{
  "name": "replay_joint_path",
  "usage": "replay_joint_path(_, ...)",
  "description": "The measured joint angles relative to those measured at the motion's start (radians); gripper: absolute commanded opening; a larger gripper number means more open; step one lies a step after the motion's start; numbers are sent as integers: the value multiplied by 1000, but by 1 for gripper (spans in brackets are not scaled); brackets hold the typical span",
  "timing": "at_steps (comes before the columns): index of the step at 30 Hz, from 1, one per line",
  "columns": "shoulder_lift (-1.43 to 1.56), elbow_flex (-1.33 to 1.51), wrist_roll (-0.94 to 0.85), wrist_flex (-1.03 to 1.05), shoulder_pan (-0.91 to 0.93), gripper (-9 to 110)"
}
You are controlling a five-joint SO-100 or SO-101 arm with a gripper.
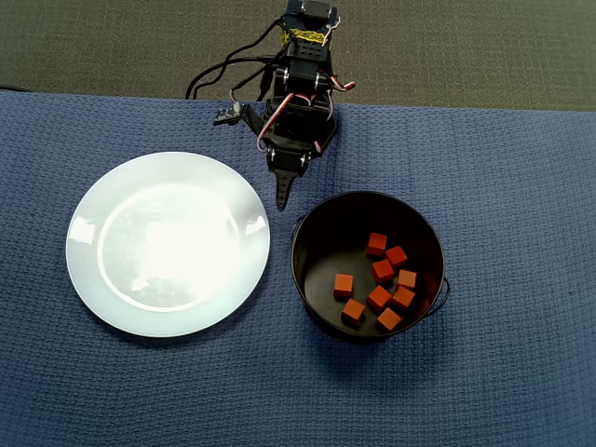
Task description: Pick up the red cubes from the white plate and place them in the black recipient
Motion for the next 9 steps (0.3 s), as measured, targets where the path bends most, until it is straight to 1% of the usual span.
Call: replay_joint_path(9, -9, 35, -40, 0, 15, 0)
